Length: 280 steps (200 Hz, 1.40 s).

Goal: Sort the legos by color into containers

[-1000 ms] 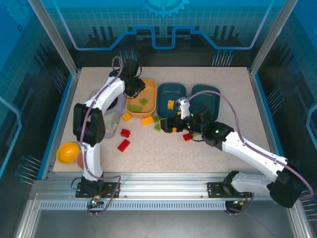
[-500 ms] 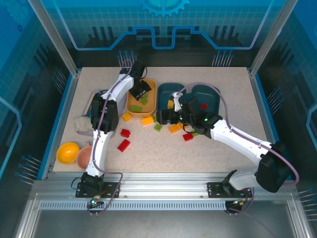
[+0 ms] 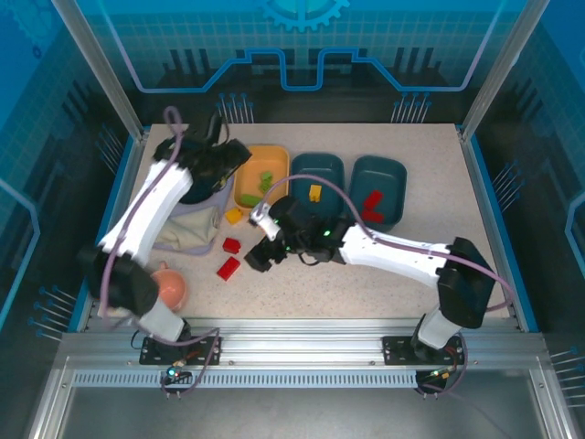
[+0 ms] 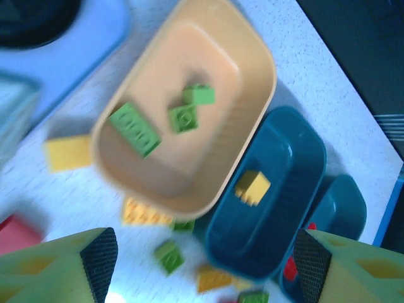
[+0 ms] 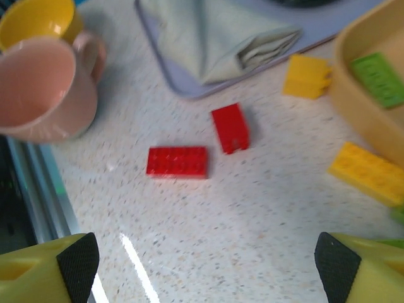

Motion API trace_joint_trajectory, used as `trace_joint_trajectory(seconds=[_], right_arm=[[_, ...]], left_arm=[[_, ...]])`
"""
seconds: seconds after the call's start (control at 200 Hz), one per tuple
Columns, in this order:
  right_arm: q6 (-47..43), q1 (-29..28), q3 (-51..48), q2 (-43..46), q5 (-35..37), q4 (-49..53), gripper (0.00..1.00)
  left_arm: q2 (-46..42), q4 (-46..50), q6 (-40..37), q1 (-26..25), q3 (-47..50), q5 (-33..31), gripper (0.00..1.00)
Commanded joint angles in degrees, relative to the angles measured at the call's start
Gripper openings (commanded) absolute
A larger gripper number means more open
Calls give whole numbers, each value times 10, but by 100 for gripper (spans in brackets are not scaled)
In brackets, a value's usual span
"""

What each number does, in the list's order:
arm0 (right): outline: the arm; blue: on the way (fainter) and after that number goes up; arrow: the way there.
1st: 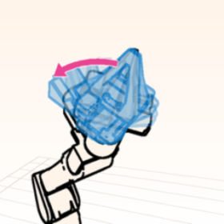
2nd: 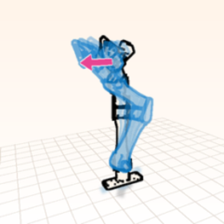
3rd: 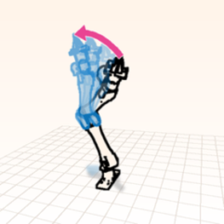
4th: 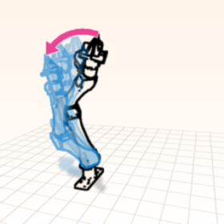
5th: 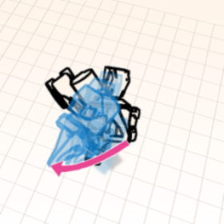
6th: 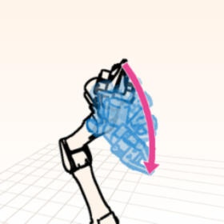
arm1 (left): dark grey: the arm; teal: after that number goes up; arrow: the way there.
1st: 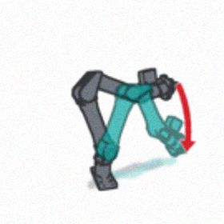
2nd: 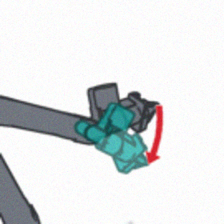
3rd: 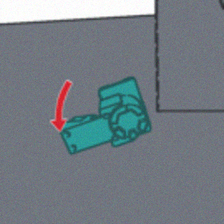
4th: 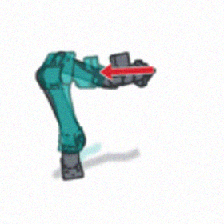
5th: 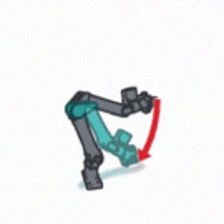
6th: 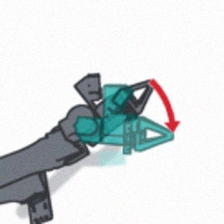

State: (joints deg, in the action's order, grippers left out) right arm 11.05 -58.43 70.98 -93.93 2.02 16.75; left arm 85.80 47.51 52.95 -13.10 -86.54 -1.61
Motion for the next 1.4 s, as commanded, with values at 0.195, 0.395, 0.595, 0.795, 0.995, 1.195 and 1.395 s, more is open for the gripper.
trace_joint_trajectory(seconds=[0.195, 0.395, 0.595, 0.795, 0.995, 1.195, 1.395], right_arm=[[176, 102, -56, 17, 147, 242, 88], [248, 182, -115, 47, 144, 255, 90], [446, 221, -98, 37, 153, 301, 92], [673, 233, -93, 25, 140, 323, 91], [762, 252, -119, 31, 131, 264, 91], [805, 263, -119, -2, 104, 254, 87], [828, 269, -126, -29, 79, 225, 78]], left_arm=[[-302, -18, 74, -54, 377, 50, 78], [-380, -27, 114, -125, 453, 51, 77], [-366, -48, 101, -128, 444, 51, 77], [-339, -74, 91, -134, 428, 61, 77], [-341, -111, 73, -141, 432, 81, 78], [-353, -132, 71, -141, 440, 92, 78], [-373, -229, 82, -141, 462, 136, 80]])
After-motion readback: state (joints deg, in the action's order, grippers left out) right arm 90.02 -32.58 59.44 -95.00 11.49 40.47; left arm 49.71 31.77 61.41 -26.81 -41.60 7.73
